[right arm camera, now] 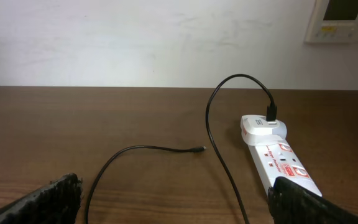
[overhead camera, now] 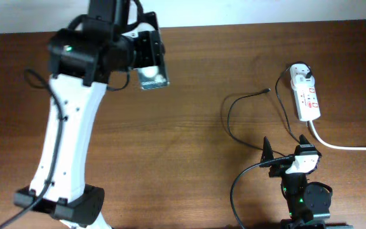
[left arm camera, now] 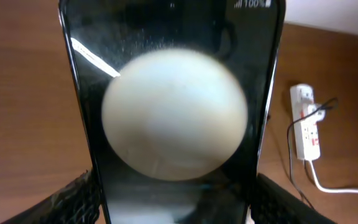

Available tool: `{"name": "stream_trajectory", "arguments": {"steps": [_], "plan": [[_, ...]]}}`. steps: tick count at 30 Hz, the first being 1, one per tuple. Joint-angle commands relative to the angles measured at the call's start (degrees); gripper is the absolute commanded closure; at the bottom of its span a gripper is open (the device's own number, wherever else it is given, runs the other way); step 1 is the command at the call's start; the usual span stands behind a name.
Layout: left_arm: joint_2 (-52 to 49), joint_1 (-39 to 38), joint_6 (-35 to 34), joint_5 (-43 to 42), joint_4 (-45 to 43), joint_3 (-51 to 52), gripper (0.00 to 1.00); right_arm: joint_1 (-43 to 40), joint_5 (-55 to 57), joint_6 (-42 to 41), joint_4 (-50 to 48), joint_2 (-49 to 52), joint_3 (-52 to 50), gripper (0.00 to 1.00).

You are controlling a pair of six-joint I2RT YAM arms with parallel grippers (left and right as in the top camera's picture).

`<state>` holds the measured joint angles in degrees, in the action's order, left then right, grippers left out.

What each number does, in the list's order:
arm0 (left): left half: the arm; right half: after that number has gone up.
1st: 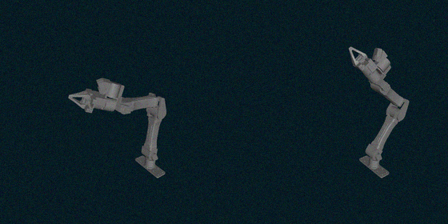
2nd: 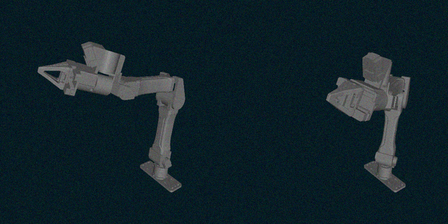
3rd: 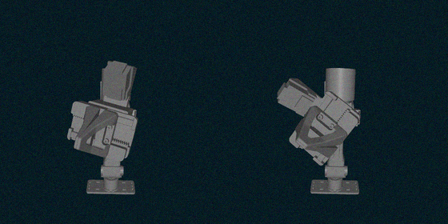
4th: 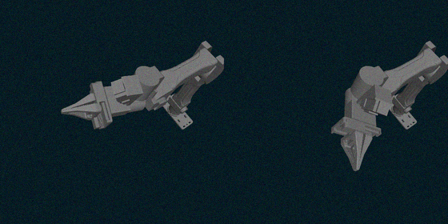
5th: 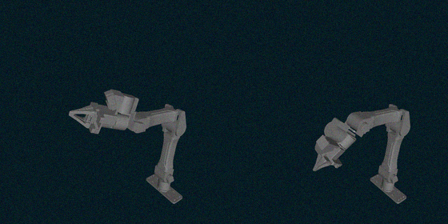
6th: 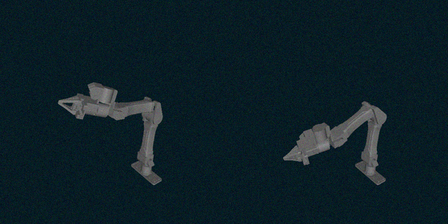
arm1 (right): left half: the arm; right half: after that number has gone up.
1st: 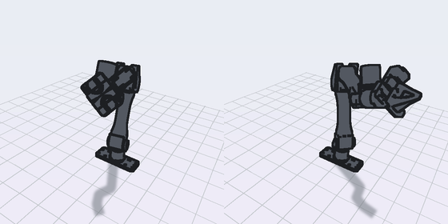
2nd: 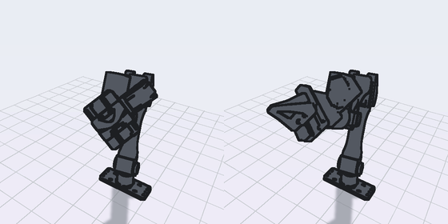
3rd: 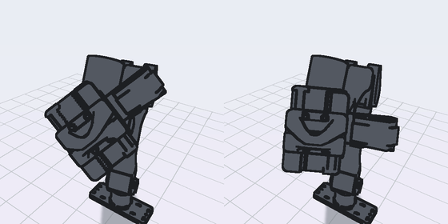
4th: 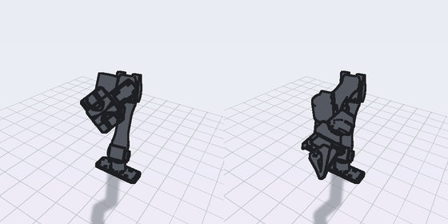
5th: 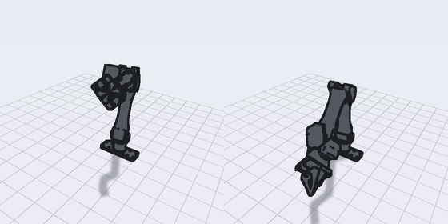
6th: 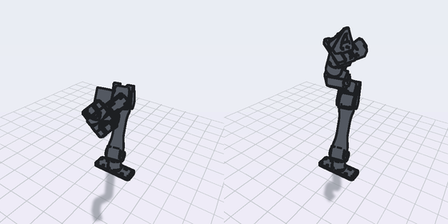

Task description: Plug charger to phone and switch on socket

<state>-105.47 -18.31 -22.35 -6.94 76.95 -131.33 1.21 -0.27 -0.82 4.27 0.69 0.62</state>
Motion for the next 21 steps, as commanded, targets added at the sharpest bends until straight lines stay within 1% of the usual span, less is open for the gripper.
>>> {"name": "stream_trajectory", "arguments": {"steps": [1, 3, 7, 9, 14, 16, 20, 21], "plan": [[0.7, 0.1, -4.0, -6.9, -5.0, 8.1, 0.39, 0.3, -0.1, 0.2, 0.3, -0.4, -0.3, 0.01], [0.7, 0.1, -6.8, -7.3, -6.3, 11.6, 0.39, 0.3, -0.1, 0.2, 0.3, -0.4, -0.3, 0.01], [-0.6, 0.1, -8.6, -7.3, -8.9, 14.2, 0.39, 0.3, -0.1, 0.2, 0.3, -0.4, -0.3, 0.01], [-2.5, 0.1, -12.6, -7.3, -9.1, 14.2, 0.39, 0.3, -0.1, 0.2, 0.3, -0.4, -0.3, 0.01], [-7.0, 0.1, -20.2, -7.5, -9.5, 14.2, 0.39, 0.3, -0.1, 0.2, 0.2, -0.4, -0.3, 0.01], [-8.2, 0.1, -20.8, -8.8, -9.5, 14.2, 0.39, 0.3, -0.1, 0.2, 0.2, -0.4, -0.3, 0.01], [-8.5, 0.1, -22.1, -8.8, -10.1, 14.2, 0.39, 0.3, -0.5, -0.2, 0.2, -0.4, -0.3, 0.01], [-8.5, 0.1, -22.9, -8.8, -10.1, 14.2, 0.39, 0.3, -1.3, -3.2, 0.2, -0.4, -0.3, 0.01]]}}
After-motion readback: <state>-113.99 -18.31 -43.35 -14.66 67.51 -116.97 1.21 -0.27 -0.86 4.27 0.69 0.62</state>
